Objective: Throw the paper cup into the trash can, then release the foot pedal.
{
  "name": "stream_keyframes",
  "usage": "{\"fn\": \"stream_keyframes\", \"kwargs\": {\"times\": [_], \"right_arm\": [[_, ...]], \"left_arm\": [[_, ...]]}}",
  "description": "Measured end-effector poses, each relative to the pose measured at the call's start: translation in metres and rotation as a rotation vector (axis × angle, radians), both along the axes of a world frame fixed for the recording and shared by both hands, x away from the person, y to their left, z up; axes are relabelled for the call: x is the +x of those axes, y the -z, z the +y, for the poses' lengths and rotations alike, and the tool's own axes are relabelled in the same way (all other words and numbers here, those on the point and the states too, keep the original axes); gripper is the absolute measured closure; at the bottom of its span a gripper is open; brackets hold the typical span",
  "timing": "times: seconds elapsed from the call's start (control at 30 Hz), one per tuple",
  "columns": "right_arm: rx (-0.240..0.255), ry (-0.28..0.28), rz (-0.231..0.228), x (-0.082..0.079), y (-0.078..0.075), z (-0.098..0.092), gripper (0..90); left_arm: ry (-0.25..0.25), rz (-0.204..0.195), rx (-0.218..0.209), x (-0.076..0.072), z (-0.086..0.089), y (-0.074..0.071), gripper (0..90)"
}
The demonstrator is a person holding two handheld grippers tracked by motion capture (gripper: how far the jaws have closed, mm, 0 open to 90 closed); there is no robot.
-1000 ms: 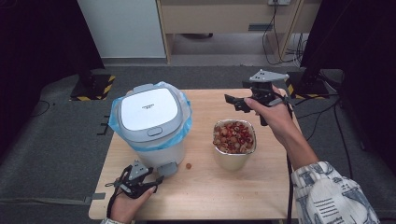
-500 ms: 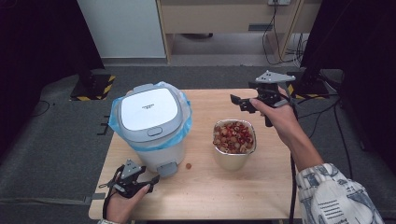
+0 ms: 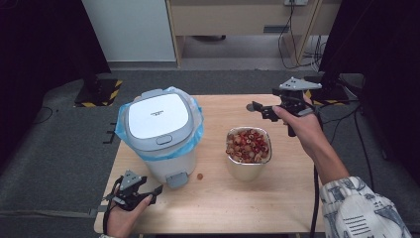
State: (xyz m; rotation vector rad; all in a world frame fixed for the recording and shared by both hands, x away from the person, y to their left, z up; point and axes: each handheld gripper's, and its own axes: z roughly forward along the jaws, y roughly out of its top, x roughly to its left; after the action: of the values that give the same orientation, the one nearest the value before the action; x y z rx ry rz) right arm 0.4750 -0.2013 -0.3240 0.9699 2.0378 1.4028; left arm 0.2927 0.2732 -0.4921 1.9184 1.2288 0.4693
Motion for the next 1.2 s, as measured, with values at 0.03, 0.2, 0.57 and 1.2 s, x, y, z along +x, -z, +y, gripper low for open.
{"fn": "stream_keyframes", "kwargs": {"times": [0.03,0.2,0.57,1.2], "right_arm": [[0.001,0.003,0.0,0.0,0.0,-0.001,7.5],[0.004,0.024,0.001,-0.001,0.003,-0.009,7.2],[0.005,0.05,0.004,-0.002,0.006,-0.022,7.2],[-0.002,0.092,0.016,-0.007,0.017,-0.046,7.1]], "left_arm": [[-0.005,0.001,-0.001,0.0,0.001,0.0,24.6],[-0.024,0.001,0.005,0.001,0.004,0.001,22.4],[-0.048,0.002,0.009,0.002,0.008,0.002,20.8],[-0.063,-0.003,0.011,0.002,0.011,0.003,20.6]]}}
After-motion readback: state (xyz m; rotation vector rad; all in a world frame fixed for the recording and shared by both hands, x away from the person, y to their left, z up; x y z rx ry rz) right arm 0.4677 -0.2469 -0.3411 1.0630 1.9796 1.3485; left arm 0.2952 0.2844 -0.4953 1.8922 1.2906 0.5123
